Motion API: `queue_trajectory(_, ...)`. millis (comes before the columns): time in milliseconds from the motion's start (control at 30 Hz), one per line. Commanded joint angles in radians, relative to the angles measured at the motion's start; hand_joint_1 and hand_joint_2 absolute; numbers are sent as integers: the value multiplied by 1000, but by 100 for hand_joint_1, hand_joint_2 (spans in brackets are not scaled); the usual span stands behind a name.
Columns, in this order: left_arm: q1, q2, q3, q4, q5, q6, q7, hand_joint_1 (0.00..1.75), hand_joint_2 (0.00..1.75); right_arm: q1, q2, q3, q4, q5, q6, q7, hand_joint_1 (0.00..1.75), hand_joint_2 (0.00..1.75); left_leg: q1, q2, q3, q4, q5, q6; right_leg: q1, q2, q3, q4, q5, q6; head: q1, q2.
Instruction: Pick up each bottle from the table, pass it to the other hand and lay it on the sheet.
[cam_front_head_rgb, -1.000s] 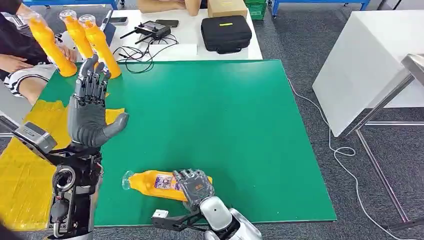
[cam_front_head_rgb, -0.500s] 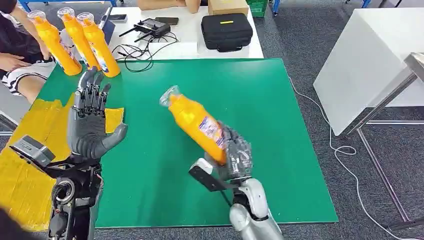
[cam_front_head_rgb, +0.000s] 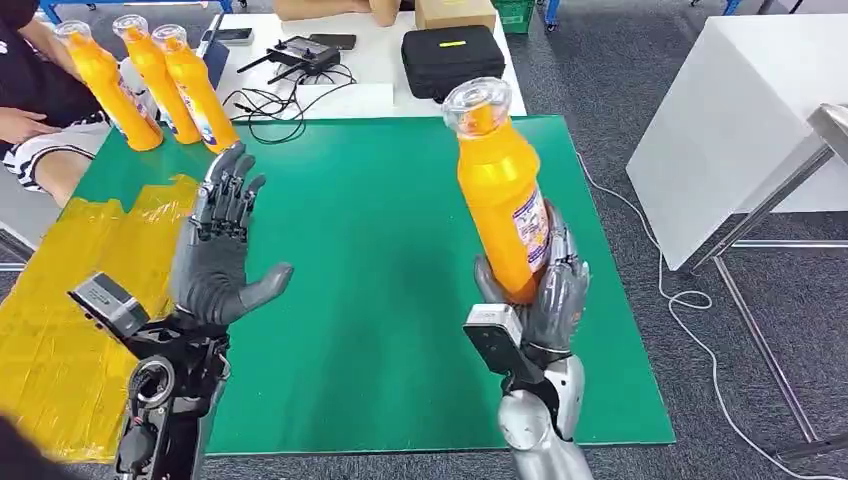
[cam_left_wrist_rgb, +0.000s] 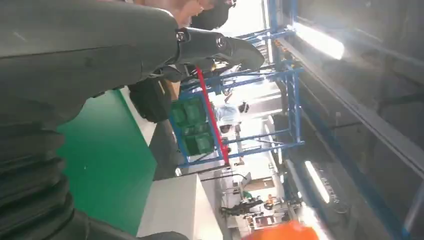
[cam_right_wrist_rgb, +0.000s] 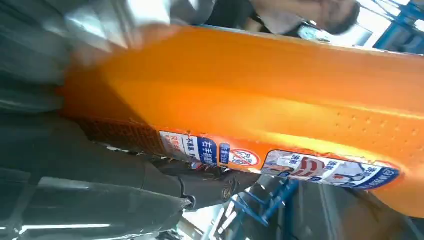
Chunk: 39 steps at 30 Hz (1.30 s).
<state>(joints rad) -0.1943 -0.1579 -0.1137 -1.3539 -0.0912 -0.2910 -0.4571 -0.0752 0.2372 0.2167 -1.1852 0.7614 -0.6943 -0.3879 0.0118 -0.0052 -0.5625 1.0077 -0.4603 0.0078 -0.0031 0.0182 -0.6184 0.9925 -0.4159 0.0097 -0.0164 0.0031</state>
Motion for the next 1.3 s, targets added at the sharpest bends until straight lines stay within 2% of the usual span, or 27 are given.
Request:
queue_trajectory(33, -8, 8, -163, 7, 13, -31, 39, 0, 175, -68, 19, 26, 11, 9, -4, -61, 175, 175, 0, 0, 2, -1, -1, 0, 0, -1, 2, -1, -1, 1, 0, 0)
queue_trajectory(100, -12, 5, -175, 16, 10, -28, 40, 0, 175, -70, 32, 29, 19, 25, -4, -63, 175, 175, 0, 0, 3, -1, -1, 0, 0, -1, 3, -1, -1, 1, 0, 0)
queue_trajectory(167, -31, 13, -207, 38, 29, -28, 36, 0, 175, -100, 7, 123, 73, 29, 17, -81, 175, 175, 0, 1, 5, -1, -2, 0, 1, -1, 5, -2, -1, 1, 0, 0)
queue_trajectory(233, -41, 9, -216, 46, 43, -21, 38, 0, 175, -115, 2, 164, 95, 49, 20, -79, 175, 175, 0, 1, 1, -1, 0, 0, 0, 0, 2, -1, 0, 0, 0, 0)
queue_trajectory(333, -57, 6, -225, 52, 76, -22, 47, 0, 175, -151, 1, 213, 144, 118, 31, -34, 175, 175, 0, 1, 2, -1, -1, 0, 0, 0, 2, -1, 0, 0, 0, 0)
queue_trajectory(467, -68, 13, -242, 56, 107, -24, 57, 0, 175, -208, -11, 292, 247, 202, 129, 24, 175, 175, 1, 1, 5, -2, -1, 0, 1, -1, 5, -3, 0, 0, 0, 0)
queue_trajectory(1000, -67, 15, -245, 57, 108, -23, 57, 0, 175, -207, -10, 299, 258, 213, 131, 29, 175, 175, 0, -1, 4, -2, 0, 0, 1, -2, 5, -2, -1, 0, 0, 0)
queue_trajectory(1133, -59, 21, -238, 60, 125, -16, 56, 0, 175, -217, -1, 348, 307, 264, 197, 42, 175, 175, 0, 0, 3, -2, 0, 0, 1, -2, 4, -2, -1, 0, 0, 0)
queue_trajectory(1300, -52, 20, -216, 64, 126, -7, 54, 0, 175, -223, 20, 406, 401, 319, 181, 50, 175, 175, 1, 0, 3, -2, 0, 0, 1, -1, 3, -2, -1, 0, 0, 0)
